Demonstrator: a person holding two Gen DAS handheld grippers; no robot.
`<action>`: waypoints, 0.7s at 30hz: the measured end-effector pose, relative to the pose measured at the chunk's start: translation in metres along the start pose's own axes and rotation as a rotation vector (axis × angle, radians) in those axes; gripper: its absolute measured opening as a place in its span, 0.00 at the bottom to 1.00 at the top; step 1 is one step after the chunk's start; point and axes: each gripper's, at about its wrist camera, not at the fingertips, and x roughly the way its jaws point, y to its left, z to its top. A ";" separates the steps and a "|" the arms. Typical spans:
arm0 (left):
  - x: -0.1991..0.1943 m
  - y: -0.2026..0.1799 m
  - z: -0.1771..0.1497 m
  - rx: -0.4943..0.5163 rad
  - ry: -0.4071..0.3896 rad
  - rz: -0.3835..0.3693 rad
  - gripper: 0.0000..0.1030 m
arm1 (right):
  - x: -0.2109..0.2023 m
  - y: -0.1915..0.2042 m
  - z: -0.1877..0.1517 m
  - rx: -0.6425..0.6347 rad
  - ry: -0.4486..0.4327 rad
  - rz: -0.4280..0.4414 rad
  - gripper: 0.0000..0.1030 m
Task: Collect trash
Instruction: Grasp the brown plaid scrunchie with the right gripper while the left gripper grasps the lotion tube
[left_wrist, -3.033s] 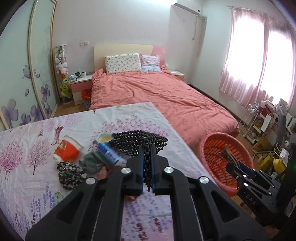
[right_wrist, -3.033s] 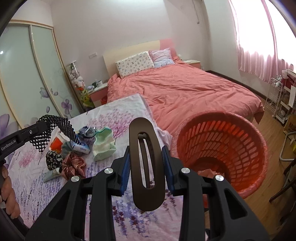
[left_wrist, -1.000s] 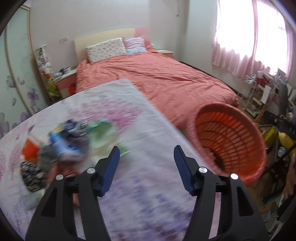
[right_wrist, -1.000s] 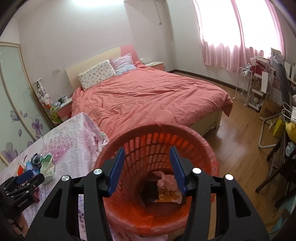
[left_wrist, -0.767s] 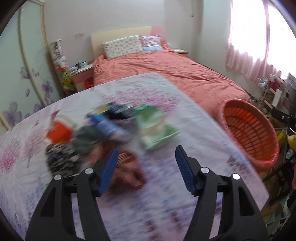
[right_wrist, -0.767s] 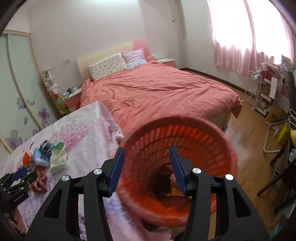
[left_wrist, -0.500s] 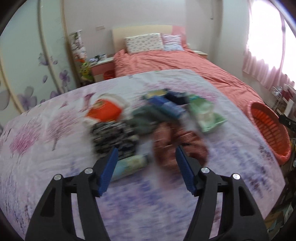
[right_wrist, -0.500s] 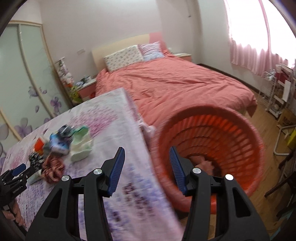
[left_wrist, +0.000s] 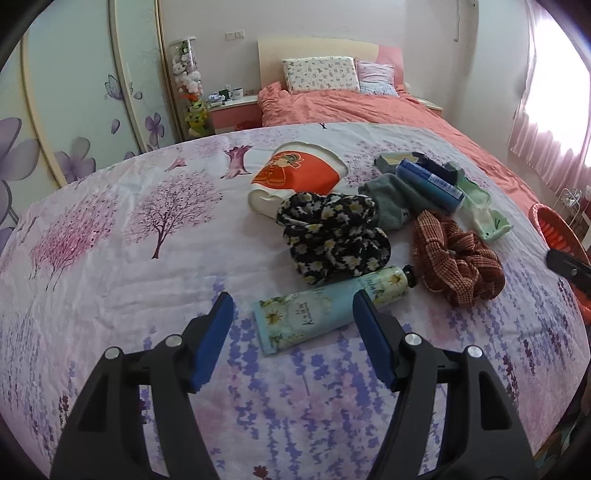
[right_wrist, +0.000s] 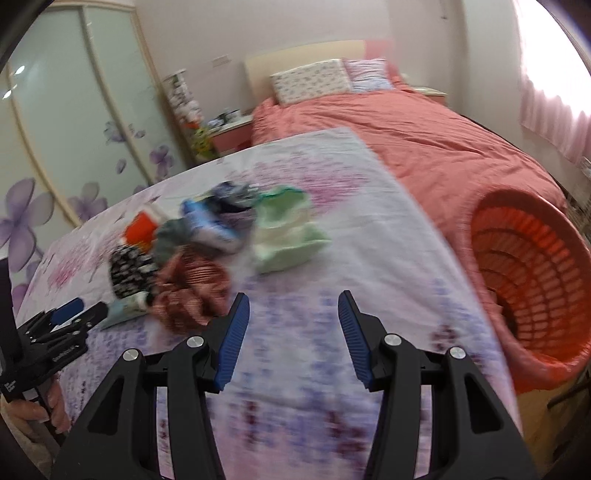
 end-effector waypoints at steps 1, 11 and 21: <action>-0.001 0.002 -0.001 0.000 -0.002 0.000 0.64 | 0.004 0.009 0.001 -0.017 0.002 0.013 0.49; 0.000 0.020 -0.005 -0.033 -0.002 0.007 0.65 | 0.057 0.061 0.007 -0.089 0.069 0.025 0.49; 0.008 0.017 0.000 -0.020 -0.001 -0.007 0.65 | 0.053 0.066 -0.006 -0.157 0.075 0.030 0.14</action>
